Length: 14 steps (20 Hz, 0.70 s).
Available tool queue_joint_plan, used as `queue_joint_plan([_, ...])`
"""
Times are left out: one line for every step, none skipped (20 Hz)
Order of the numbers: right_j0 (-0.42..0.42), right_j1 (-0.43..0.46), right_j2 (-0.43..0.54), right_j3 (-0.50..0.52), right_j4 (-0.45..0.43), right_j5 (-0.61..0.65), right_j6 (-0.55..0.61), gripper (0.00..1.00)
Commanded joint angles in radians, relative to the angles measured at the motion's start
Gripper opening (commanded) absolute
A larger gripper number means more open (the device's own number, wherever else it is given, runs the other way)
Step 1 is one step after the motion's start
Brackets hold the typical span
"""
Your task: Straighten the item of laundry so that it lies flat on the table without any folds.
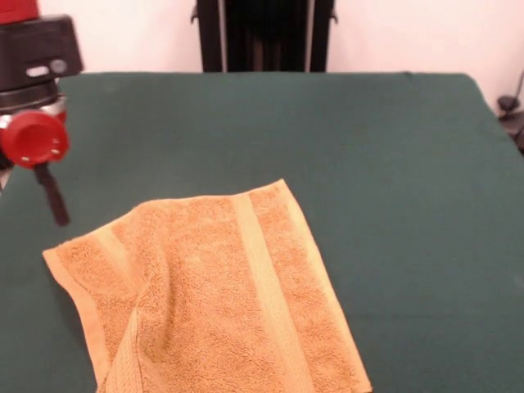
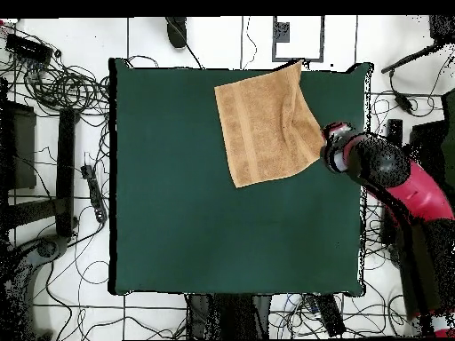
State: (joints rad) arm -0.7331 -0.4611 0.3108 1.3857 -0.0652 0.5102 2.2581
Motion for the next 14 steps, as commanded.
queue_joint_plan([0.088, 0.056, 0.094, 0.144, 0.034, 0.018, 0.058, 1.0])
queue_joint_plan([0.091, 0.059, 0.095, 0.148, 0.037, 0.008, 0.062, 1.0])
queue_joint_plan([0.099, 0.062, 0.09, 0.148, 0.039, 0.002, 0.071, 1.0])
queue_joint_plan([0.103, 0.066, 0.088, 0.152, 0.037, -0.01, 0.075, 1.0])
queue_joint_plan([0.105, 0.072, 0.093, 0.158, 0.038, -0.022, 0.076, 1.0])
queue_joint_plan([0.106, 0.079, 0.097, 0.163, 0.038, -0.034, 0.076, 1.0])
queue_joint_plan([0.105, 0.084, 0.105, 0.17, 0.045, -0.035, 0.078, 1.0])
queue_joint_plan([0.105, 0.088, 0.111, 0.178, 0.052, -0.036, 0.082, 1.0])
queue_joint_plan([0.115, 0.09, 0.105, 0.178, 0.049, -0.048, 0.089, 1.0])
queue_joint_plan([0.117, 0.094, 0.108, 0.18, 0.052, -0.05, 0.088, 1.0])
queue_joint_plan([0.119, 0.098, 0.111, 0.183, 0.054, -0.051, 0.088, 1.0])
queue_joint_plan([0.117, 0.103, 0.117, 0.185, 0.057, -0.049, 0.083, 1.0])
queue_joint_plan([0.125, 0.109, 0.11, 0.177, 0.052, -0.057, 0.083, 1.0])
queue_joint_plan([0.127, 0.115, 0.109, 0.174, 0.05, -0.06, 0.08, 1.0])
